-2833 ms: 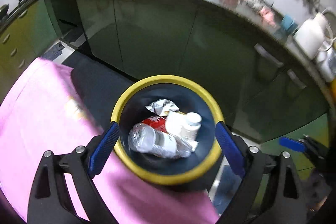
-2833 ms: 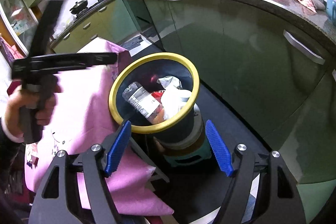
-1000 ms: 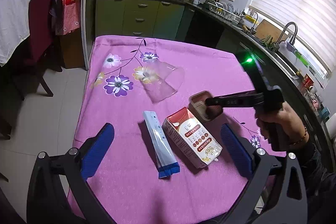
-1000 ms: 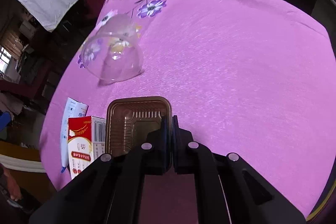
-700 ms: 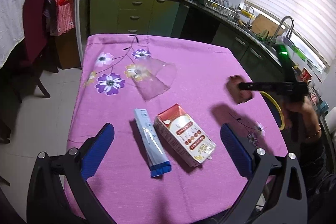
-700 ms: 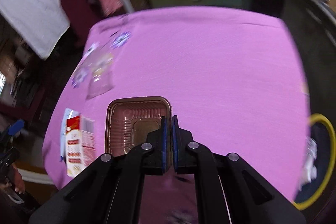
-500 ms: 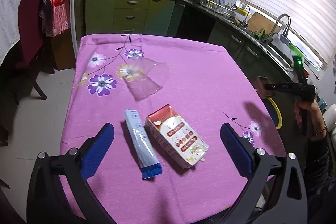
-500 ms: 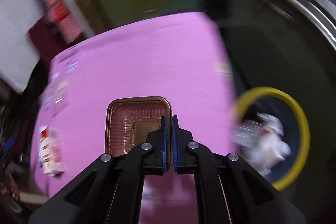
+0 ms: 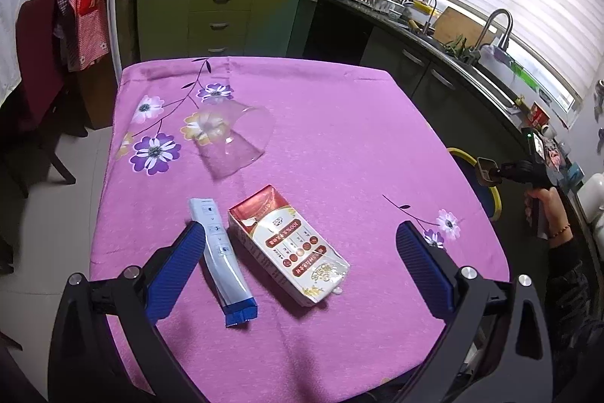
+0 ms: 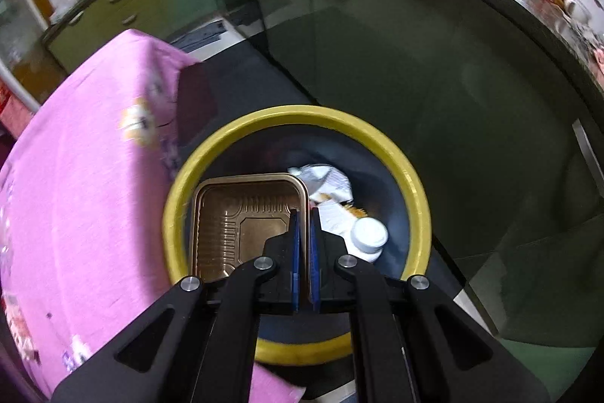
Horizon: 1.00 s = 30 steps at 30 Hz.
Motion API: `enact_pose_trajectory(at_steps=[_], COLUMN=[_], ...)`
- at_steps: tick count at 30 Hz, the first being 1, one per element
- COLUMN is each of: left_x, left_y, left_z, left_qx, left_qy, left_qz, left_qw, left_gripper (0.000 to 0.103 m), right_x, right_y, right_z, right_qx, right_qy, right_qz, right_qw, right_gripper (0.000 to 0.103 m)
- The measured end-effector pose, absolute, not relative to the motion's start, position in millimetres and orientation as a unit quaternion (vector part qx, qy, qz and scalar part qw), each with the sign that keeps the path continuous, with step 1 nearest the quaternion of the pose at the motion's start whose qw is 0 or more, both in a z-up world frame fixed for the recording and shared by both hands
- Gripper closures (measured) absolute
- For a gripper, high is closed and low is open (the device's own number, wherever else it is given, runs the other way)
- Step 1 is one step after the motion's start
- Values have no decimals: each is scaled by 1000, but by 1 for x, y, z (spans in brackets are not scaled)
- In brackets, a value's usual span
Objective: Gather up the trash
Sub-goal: 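Carry the brown tray over the bin and open the right gripper, then grasp the clear plastic cup rim with the left gripper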
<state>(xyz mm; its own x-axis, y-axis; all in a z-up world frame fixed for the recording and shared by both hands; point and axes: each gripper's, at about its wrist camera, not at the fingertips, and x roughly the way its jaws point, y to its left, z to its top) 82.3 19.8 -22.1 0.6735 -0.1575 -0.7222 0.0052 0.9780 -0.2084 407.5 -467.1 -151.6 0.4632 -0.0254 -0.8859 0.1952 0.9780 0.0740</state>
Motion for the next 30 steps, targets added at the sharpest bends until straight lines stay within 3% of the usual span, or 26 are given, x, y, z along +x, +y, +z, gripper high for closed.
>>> enact_pose_trajectory(at_steps=[3, 9, 11, 18, 30], left_x=[83, 91, 98, 136, 216], left_y=[19, 25, 28, 37, 49], left_z=[-23, -28, -31, -34, -61], left_qx=[-94, -95, -96, -75, -38], left_qy=[404, 409, 415, 422, 453], left_qz=[-45, -39, -39, 0, 63], left_qw=[909, 907, 904, 903, 888], left_gripper=[7, 7, 7, 7, 7], right_x=[415, 394, 381, 344, 334], right_y=[-481, -473, -462, -411, -368], right_z=[-159, -139, -125, -92, -81], right_qx=[91, 101, 97, 88, 80], right_qy=[512, 486, 472, 433, 419], right_qz=[-87, -67, -47, 28, 94], right_qw=[850, 865, 875, 897, 899], right_gripper=[76, 73, 65, 64, 60])
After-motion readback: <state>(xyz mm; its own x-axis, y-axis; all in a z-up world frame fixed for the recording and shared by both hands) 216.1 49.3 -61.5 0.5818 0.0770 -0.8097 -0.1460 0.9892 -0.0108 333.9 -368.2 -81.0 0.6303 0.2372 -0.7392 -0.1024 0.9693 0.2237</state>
